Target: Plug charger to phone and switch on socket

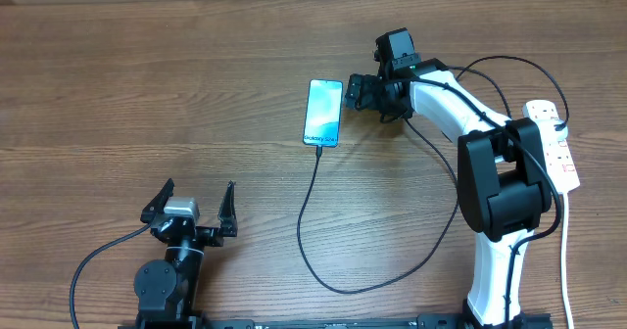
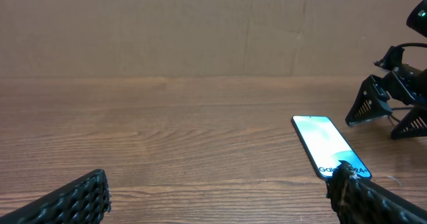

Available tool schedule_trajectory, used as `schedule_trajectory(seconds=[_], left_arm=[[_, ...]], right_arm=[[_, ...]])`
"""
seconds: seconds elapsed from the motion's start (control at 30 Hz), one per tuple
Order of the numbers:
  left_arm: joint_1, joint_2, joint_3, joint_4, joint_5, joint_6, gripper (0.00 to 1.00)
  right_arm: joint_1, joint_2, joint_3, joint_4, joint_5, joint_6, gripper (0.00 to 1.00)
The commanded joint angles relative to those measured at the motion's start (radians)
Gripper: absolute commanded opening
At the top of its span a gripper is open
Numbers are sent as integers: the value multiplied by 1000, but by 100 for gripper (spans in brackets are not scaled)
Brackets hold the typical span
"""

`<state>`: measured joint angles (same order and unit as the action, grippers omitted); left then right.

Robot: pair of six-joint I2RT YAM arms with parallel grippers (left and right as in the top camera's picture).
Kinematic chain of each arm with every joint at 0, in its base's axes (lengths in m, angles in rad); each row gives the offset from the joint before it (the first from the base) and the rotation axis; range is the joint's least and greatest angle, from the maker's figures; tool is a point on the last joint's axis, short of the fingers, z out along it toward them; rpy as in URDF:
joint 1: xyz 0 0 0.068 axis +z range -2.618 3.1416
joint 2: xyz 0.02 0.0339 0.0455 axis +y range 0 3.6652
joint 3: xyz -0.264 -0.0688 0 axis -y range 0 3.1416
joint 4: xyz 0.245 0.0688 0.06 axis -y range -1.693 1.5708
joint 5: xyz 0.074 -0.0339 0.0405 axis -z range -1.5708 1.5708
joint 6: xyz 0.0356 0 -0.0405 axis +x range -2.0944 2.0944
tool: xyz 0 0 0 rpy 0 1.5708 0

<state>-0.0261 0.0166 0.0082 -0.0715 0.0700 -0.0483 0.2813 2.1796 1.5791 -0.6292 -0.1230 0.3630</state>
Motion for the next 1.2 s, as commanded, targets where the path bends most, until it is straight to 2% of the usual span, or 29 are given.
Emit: schedule_trajectory(seconds=[0.0, 0.23, 0.63, 0.7, 0.9, 1.17], left_arm=[[-7, -12, -3, -2, 0, 19, 100], [-7, -12, -3, -2, 0, 19, 100], [-7, -12, -3, -2, 0, 19, 100], [-7, -12, -3, -2, 0, 19, 100], [-7, -12, -3, -2, 0, 19, 100], [-7, -12, -3, -2, 0, 19, 100]], right_arm=[[-13, 8, -9, -8, 21, 2, 100], [-11, -98, -9, -9, 21, 2, 100], [-15, -467, -9, -14, 29, -9, 100], [-19, -531, -9, -90, 87, -82, 100], [-36, -672, -9, -468, 309, -87, 100], [-43, -784, -20, -619, 333, -88, 100]])
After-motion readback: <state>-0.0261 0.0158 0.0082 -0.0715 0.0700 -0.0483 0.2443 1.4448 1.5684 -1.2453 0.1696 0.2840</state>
